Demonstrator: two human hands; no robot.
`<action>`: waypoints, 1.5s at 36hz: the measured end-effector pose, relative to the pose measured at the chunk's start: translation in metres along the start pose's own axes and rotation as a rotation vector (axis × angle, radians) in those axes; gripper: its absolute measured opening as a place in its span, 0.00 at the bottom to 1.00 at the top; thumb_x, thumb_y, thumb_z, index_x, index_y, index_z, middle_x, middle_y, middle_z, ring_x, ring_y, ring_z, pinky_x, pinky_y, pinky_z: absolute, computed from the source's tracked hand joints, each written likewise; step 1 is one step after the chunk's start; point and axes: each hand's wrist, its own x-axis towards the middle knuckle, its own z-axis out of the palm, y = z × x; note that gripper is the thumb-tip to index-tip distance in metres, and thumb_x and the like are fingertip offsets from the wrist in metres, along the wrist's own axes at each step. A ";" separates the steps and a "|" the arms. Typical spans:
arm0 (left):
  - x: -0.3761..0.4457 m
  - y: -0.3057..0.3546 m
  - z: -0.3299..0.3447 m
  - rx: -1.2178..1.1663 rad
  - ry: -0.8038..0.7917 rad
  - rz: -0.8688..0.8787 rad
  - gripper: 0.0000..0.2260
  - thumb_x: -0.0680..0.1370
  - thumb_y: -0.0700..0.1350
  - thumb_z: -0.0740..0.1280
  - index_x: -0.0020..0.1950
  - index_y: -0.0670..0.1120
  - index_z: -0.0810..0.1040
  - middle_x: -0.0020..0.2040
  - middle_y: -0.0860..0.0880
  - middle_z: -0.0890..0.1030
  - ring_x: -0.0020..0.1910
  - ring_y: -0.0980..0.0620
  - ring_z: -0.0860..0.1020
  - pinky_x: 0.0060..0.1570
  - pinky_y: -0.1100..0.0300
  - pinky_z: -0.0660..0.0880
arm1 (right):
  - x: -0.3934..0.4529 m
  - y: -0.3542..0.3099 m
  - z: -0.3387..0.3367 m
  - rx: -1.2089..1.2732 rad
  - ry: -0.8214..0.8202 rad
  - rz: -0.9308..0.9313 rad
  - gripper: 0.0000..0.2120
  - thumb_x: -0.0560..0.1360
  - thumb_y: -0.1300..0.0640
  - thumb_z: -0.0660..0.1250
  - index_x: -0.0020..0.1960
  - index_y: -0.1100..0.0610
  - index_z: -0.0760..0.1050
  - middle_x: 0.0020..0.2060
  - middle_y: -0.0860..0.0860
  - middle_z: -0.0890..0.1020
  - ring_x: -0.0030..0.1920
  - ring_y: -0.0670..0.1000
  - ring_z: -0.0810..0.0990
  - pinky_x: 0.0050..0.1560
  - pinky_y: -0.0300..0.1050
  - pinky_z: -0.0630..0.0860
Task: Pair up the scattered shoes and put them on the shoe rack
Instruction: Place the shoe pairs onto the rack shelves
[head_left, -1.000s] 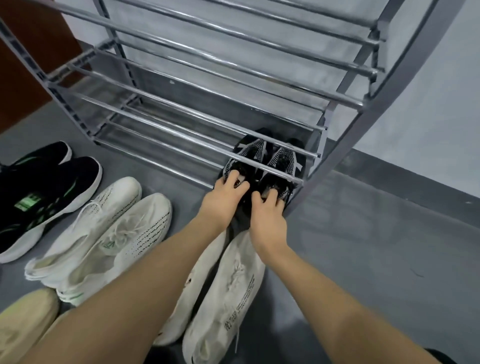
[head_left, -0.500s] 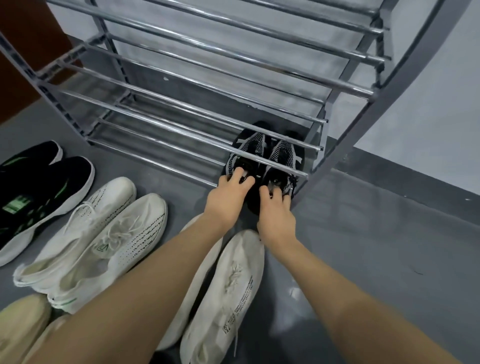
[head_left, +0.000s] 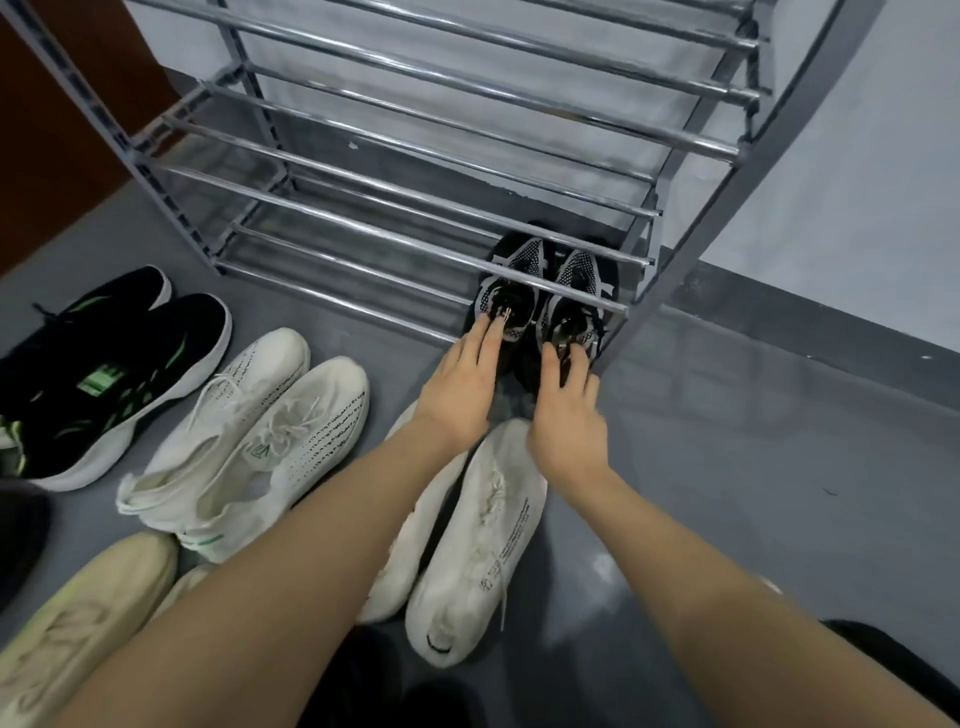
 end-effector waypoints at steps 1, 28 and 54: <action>-0.010 -0.002 -0.003 0.022 -0.006 0.008 0.40 0.72 0.31 0.64 0.78 0.43 0.43 0.78 0.45 0.46 0.76 0.47 0.51 0.74 0.56 0.56 | -0.009 -0.004 0.001 0.011 0.028 -0.003 0.35 0.70 0.67 0.65 0.74 0.59 0.56 0.72 0.61 0.59 0.62 0.61 0.68 0.44 0.47 0.77; -0.180 -0.059 0.010 0.446 -0.363 0.064 0.23 0.74 0.34 0.61 0.69 0.40 0.65 0.66 0.41 0.69 0.64 0.42 0.69 0.67 0.51 0.62 | -0.165 -0.045 0.032 -0.129 -0.323 -0.320 0.20 0.72 0.40 0.65 0.51 0.57 0.75 0.50 0.52 0.79 0.54 0.54 0.75 0.57 0.47 0.63; -0.190 -0.042 0.030 0.411 -0.316 0.191 0.21 0.73 0.40 0.66 0.64 0.44 0.65 0.63 0.47 0.70 0.64 0.47 0.67 0.63 0.54 0.61 | -0.166 -0.009 0.030 0.033 -0.311 -0.437 0.11 0.73 0.57 0.66 0.55 0.55 0.74 0.50 0.48 0.79 0.54 0.53 0.74 0.47 0.45 0.52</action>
